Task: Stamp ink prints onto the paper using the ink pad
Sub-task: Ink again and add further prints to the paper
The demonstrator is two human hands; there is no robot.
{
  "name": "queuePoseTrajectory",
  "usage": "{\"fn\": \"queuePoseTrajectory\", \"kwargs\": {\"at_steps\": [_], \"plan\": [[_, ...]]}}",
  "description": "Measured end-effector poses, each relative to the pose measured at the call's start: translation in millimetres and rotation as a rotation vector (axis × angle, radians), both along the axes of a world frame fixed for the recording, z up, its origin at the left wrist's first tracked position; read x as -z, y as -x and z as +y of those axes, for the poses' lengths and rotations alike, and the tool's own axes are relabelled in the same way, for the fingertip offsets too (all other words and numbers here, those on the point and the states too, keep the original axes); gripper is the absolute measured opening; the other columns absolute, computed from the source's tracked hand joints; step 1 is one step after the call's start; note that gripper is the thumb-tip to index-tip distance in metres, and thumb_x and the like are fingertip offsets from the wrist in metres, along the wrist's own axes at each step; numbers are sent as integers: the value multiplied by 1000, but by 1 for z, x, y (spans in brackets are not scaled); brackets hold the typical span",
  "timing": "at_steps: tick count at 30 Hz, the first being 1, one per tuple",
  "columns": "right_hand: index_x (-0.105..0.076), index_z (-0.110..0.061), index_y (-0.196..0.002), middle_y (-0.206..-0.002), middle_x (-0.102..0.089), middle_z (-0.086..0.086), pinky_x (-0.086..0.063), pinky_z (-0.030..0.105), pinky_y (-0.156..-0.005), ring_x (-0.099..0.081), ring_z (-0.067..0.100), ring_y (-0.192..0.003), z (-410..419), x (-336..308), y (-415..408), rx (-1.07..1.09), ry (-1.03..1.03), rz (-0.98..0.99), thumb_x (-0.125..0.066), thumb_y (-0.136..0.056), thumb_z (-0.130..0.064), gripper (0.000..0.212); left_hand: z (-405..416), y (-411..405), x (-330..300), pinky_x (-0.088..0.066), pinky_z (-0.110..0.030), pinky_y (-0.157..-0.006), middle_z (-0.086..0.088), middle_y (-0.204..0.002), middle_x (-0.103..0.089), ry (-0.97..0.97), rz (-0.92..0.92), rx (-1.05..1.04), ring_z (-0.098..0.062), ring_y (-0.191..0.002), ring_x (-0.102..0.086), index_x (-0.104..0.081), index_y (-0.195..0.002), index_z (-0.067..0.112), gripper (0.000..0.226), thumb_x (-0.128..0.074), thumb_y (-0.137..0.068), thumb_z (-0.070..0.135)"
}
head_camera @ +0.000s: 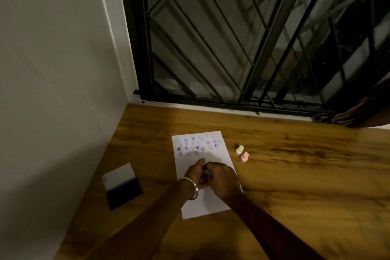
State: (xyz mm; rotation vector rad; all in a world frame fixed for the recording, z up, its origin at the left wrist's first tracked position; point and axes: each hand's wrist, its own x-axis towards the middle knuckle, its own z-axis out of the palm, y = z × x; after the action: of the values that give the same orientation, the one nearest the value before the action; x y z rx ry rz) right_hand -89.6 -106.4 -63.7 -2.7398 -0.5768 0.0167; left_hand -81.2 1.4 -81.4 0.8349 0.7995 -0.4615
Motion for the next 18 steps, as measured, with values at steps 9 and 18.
{"fn": "queuePoseTrajectory", "kwargs": {"at_steps": [9,18], "plan": [[-58,-18,-118,-115,-70,3,-55,30,-88,-67,19,-102,-20,3,0,21,-18,27,-60,-91,-21,27,-16,-8,0,-51,-50,-90,-17,-131,-57,45,-4,44,-35,-117,-56,-48,-131,10,57,-59,-87,46],[-58,-17,-121,-114,-67,5,-53,29,-83,-65,21,-100,-70,8,-25,208,-18,128,-60,-91,-29,32,-9,-17,1,-45,-24,-57,-7,-78,-67,-538,-254,188,-18,-62,-61,-65,-85,11,25,-50,-95,29]]}}
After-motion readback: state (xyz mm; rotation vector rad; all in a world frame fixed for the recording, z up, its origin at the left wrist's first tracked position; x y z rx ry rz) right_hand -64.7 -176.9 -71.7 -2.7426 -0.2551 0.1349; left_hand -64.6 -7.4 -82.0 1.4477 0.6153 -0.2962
